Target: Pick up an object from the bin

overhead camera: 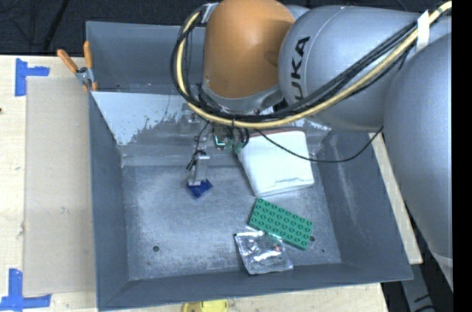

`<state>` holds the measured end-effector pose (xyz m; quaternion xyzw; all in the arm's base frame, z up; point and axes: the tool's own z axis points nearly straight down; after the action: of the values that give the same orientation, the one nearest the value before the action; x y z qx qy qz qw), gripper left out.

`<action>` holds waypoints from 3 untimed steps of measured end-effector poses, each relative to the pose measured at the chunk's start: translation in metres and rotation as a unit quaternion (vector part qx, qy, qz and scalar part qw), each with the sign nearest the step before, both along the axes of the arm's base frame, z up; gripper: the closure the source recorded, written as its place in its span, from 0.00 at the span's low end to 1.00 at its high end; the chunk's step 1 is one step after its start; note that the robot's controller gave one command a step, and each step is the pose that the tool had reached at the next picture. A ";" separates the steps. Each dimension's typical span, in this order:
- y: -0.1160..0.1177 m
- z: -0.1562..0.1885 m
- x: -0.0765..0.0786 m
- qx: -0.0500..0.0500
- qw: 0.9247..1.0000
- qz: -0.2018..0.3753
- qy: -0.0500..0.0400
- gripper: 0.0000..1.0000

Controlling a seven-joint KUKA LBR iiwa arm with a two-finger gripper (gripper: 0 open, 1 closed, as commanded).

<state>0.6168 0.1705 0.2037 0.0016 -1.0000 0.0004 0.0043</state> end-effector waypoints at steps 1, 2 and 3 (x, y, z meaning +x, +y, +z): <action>-0.050 -0.137 -0.007 0.001 0.982 0.187 -0.001 0.00; -0.050 -0.103 -0.006 0.002 0.951 0.310 -0.006 0.00; -0.056 -0.098 -0.003 0.002 0.968 0.252 -0.005 0.00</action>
Offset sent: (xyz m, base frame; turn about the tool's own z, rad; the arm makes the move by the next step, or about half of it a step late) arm -0.0054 -0.0489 -0.1337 -0.3767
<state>0.6143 0.1147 0.1061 0.2540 -0.9672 -0.0006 -0.0007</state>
